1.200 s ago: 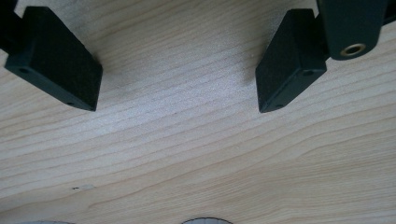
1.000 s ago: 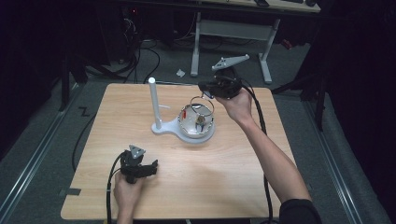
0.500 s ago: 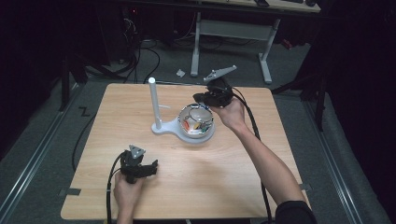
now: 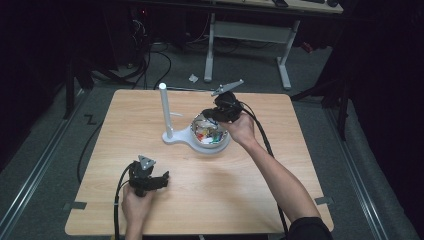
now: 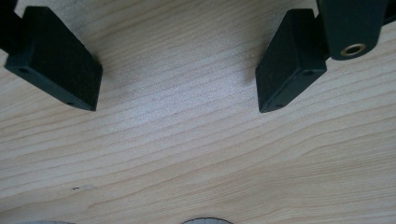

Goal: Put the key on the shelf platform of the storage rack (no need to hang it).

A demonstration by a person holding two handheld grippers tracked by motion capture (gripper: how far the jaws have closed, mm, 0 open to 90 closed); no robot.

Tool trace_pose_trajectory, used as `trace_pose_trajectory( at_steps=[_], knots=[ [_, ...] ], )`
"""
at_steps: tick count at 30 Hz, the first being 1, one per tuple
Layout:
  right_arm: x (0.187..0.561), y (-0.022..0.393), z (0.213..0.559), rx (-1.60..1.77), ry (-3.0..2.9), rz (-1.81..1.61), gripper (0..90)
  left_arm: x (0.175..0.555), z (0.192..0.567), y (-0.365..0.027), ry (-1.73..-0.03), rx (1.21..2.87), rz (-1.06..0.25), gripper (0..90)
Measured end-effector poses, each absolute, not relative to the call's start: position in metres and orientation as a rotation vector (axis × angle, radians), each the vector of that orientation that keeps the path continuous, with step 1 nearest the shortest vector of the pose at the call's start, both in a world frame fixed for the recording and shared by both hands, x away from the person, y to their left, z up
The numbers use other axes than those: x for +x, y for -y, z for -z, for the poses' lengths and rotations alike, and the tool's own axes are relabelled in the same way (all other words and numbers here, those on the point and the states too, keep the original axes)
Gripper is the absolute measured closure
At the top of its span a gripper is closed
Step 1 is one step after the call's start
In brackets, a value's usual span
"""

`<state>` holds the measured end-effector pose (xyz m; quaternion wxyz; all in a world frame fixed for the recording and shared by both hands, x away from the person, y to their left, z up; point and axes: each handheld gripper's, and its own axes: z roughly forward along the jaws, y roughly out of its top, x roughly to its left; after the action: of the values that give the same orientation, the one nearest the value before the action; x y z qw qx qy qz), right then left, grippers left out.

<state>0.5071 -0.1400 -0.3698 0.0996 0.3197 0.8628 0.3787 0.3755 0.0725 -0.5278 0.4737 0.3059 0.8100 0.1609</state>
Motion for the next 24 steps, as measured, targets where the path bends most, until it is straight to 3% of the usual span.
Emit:
trace_pose_trajectory(
  at_steps=[20,24],
  knots=[
    [0.513,0.137,0.429,1.033,-2.649,-0.941,86.9,0.375,0.528,-0.073,-1.981,0.75,-0.394,15.1],
    [0.514,0.139,0.433,1.057,-2.653,-0.937,78.4,0.375,0.528,-0.073,-1.978,0.752,-0.398,15.1]
  ],
)
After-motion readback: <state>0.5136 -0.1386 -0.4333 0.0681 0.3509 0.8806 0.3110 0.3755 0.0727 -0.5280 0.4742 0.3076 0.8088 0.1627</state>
